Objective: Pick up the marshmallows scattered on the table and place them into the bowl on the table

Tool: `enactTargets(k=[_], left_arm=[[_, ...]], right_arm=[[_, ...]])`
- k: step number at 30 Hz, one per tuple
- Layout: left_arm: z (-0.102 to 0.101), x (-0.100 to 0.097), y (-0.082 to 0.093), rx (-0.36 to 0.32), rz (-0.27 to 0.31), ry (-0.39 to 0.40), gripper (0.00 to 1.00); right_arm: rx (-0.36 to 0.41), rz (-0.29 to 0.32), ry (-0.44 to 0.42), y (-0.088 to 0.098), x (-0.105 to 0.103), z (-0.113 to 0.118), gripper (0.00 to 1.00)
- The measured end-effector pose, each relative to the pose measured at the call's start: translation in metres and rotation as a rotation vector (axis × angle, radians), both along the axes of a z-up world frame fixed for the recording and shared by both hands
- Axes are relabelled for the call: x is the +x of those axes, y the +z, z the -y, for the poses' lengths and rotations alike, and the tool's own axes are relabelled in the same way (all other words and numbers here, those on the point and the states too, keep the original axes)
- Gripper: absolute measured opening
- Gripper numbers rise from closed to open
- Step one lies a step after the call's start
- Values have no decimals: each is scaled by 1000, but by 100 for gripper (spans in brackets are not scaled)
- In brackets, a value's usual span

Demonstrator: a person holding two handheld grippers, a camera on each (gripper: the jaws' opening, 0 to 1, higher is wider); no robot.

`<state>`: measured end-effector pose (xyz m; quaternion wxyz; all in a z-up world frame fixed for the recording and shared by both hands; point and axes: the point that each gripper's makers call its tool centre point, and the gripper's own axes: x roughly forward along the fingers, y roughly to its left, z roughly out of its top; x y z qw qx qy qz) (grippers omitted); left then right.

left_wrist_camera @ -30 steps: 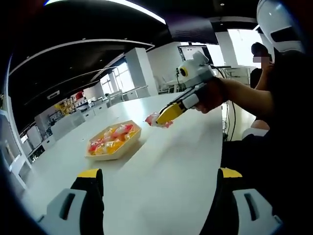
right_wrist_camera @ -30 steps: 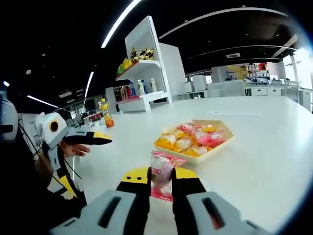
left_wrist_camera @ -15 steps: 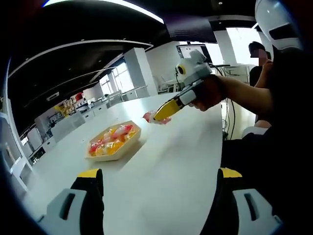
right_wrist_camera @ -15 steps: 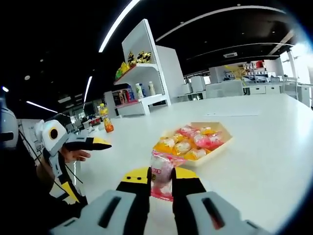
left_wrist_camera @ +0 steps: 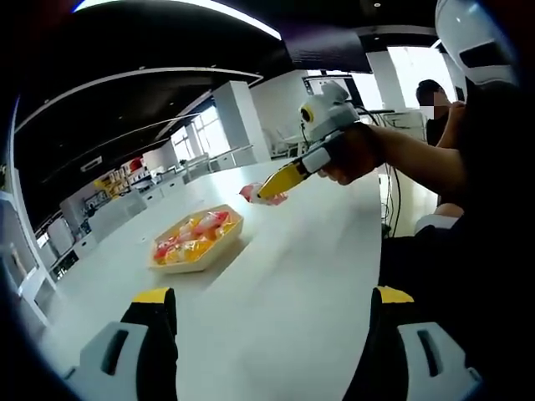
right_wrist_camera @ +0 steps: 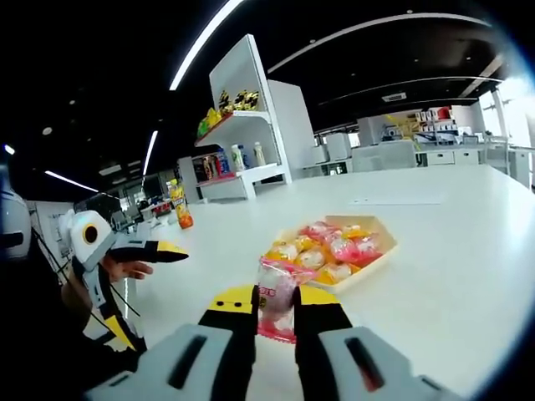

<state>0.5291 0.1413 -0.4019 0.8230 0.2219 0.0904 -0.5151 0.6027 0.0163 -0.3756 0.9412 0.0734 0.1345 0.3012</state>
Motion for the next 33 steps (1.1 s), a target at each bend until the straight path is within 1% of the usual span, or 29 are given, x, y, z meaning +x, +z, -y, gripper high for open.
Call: enactTargets(k=[6,14,22,33], left_arm=[[0,-1,-2,7,-2,-2,95],[1,0,-4,11,-4,0,95],[1,0,-4,16,-1,1,95],[1,0,-8,23,-6,1,95]], right_arm=[[-2,6,0,1,0,-1,14],[-10,25,-2,8,4,0,14],[-16,50,-11,18,15,4,14],[-5,55,-44,21,28,9,14]])
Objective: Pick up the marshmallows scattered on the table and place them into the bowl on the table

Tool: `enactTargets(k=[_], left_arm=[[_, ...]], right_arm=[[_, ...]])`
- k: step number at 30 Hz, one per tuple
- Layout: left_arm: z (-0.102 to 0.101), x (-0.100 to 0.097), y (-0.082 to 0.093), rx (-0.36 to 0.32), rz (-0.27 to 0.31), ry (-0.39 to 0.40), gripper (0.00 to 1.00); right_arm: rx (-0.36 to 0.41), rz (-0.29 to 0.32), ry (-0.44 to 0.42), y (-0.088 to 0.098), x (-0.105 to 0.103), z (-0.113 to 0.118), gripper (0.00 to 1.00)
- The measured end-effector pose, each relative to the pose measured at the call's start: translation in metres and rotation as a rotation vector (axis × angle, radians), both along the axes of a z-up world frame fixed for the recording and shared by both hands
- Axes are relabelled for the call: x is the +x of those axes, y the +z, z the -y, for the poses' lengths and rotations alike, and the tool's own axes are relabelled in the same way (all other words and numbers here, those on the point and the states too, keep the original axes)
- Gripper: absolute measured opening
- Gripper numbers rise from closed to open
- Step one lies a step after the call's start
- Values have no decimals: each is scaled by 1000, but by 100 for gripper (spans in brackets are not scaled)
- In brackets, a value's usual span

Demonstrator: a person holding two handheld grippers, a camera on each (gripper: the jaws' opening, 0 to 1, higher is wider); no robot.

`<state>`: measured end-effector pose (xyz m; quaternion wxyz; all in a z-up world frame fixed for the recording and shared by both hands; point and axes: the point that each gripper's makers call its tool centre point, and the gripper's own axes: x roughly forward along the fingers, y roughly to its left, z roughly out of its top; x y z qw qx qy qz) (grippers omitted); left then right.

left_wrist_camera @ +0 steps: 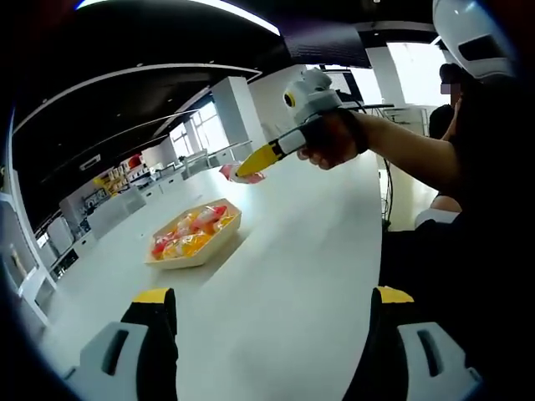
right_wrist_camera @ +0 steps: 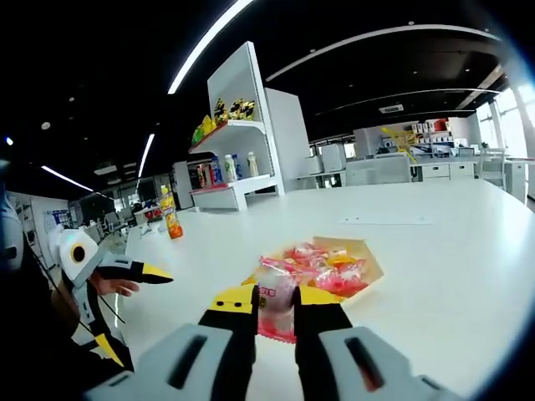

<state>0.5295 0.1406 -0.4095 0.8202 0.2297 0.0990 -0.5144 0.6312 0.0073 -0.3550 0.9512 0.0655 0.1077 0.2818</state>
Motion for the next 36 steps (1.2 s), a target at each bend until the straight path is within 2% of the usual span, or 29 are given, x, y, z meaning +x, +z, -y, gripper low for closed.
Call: enactTargets(k=[14,25,29,33,36], left_arm=[[-1,4,-2,14,0,7,95],[-2,7,1,8,3,15,95],[-1,9,0,6,-2,17,95],[-1,9,-3,17,-9,18,95],[-1,9,-4,18,-10,13,95]], right_arm=[[1,16,-27,11,26,4,14],[5,30,-21,15,40,-7,14],[-17,34,-23,15,44,-9,14],[-88,46,-24,13,46,-5,14],[-113,58,-28,14,49,-3,14]])
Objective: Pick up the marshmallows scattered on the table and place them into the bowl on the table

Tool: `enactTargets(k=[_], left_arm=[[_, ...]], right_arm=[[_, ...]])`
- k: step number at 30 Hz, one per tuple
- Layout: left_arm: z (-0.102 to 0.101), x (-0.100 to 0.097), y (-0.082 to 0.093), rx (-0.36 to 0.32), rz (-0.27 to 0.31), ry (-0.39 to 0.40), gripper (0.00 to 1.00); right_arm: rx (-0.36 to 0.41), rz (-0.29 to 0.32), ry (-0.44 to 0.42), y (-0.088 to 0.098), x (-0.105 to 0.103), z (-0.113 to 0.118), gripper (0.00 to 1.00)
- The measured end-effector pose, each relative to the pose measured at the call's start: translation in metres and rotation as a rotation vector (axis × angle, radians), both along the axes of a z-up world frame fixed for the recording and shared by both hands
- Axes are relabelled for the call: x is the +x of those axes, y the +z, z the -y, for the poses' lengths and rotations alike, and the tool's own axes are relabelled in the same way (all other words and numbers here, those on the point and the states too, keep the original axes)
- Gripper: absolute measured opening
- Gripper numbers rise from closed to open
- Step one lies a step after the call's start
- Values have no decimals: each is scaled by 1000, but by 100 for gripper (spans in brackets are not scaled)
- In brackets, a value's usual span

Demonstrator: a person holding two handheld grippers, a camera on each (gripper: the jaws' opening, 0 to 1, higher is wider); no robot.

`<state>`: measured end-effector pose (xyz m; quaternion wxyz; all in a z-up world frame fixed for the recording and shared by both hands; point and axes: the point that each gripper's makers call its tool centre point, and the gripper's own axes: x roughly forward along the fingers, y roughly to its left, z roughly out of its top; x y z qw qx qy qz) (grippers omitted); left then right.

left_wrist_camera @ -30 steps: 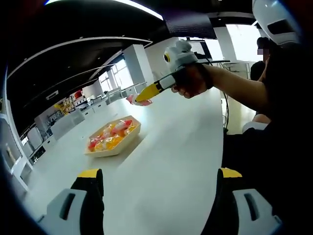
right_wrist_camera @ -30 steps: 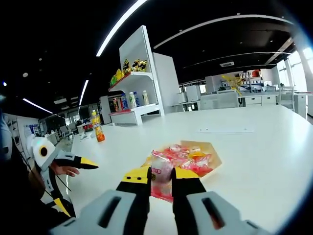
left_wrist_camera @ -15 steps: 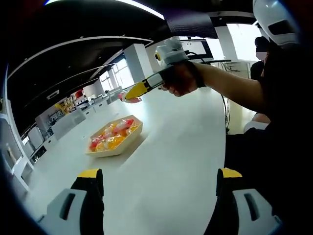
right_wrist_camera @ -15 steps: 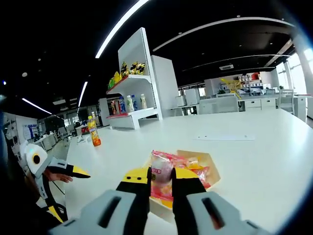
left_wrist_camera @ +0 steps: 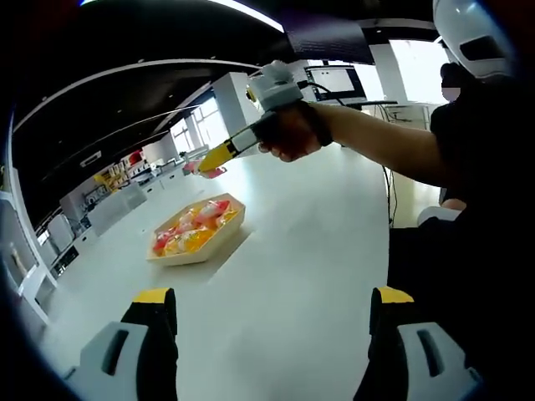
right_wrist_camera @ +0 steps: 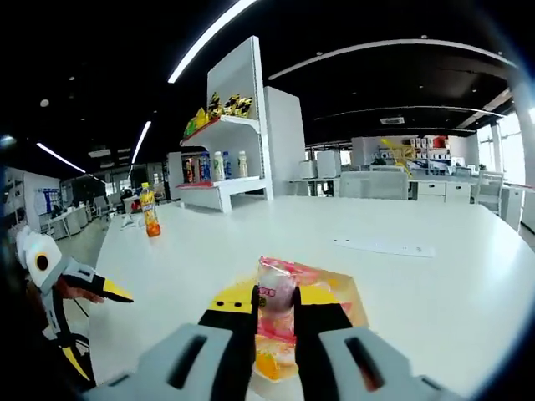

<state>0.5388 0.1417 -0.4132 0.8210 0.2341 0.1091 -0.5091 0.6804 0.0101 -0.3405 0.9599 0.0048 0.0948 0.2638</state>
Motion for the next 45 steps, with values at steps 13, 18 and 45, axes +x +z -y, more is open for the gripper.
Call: enactTargets(k=[13,18,45], left_arm=[[-9,17,10,-33,39,75,95],[-13,20,10,-37,32,92,95],[-10,16,22,-72,42,81,95]], right_arm=[[14,-28,-105,-2,52,1,14],[79,-65,-102,-7,48,-1,14],[152,-72,-151,-8,71,-6,15]])
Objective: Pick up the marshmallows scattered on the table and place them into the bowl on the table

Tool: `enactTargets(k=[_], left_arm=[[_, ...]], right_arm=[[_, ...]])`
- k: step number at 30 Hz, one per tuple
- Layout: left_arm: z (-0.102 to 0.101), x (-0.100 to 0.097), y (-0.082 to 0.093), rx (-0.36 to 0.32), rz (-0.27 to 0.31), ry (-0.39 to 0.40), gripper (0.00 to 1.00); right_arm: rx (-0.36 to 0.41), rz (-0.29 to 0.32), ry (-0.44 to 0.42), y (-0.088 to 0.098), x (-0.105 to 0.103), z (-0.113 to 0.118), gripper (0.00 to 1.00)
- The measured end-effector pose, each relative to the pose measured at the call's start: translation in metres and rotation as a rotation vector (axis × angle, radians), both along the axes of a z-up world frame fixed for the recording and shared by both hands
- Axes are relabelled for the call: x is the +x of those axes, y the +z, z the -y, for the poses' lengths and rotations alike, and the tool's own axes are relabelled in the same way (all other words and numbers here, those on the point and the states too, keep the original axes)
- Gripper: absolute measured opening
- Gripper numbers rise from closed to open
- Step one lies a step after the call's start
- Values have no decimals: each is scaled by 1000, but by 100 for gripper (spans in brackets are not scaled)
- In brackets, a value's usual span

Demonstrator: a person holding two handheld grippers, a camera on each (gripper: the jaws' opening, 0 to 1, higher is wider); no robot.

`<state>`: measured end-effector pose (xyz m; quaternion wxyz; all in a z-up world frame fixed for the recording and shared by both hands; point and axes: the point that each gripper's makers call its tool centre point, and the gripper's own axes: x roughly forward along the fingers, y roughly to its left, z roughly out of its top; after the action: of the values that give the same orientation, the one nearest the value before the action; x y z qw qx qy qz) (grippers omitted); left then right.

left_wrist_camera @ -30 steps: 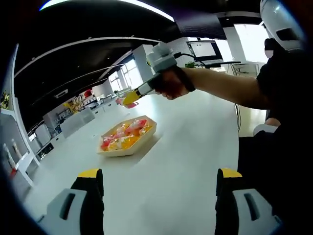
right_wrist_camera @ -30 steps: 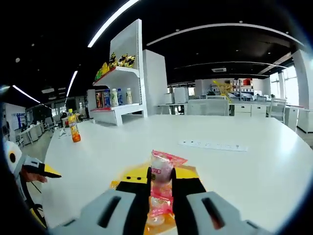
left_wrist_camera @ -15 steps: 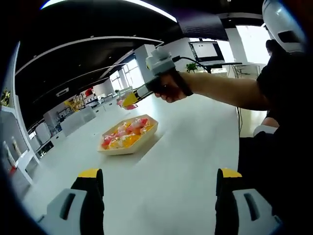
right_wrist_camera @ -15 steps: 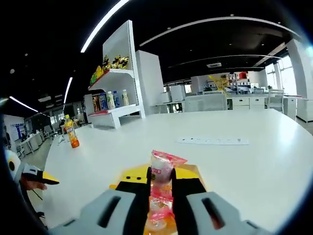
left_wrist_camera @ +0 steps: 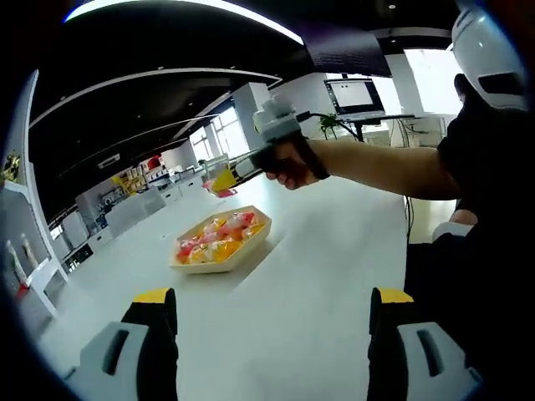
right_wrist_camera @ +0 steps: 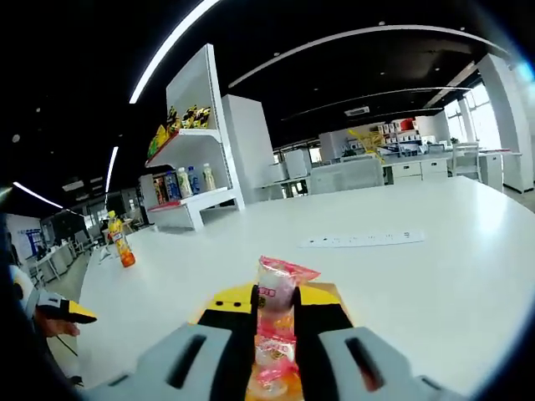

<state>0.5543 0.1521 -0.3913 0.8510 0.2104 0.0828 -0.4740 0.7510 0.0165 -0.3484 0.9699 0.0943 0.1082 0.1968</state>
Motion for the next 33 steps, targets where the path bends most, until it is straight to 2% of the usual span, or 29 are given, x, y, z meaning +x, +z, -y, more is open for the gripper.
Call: enactTargets(k=[2,6,8,13,14,15,18,20,27,28,33], left_arm=[[1,0,0,1,1,-3,95],[5,-1,2,-3,4,-10,95],[5,-2,3,-1,7,-14,95],[3,-3,3,2,8,-10,95],[3,-4,3,2,8,-8,95],[2,-4,2,4,7,-6,95],[2,-5,1,7,7,-6,95],[2,-5,2,4,8,-5,95],[2,-5,1,4,7,-5,95],[1,-5,1,3,6,-5,95],[-1,-4,0,5,3,0,95]], right_arm=[[-13,7,34,-3,-2,-10,15],[-152,56,84,-17,1,-21,15],[-184,80,92,-20,-1,-25,15],[-147,81,117,-19,4,-32,15],[-92,64,130,-18,2,-37,15],[-73,58,136,-18,2,-38,15],[-53,54,134,-18,6,-38,15],[-36,23,125,-20,4,-38,15],[-71,26,120,-23,16,-34,15],[-79,29,123,-23,0,-46,15],[-109,30,127,-26,-1,-47,16]])
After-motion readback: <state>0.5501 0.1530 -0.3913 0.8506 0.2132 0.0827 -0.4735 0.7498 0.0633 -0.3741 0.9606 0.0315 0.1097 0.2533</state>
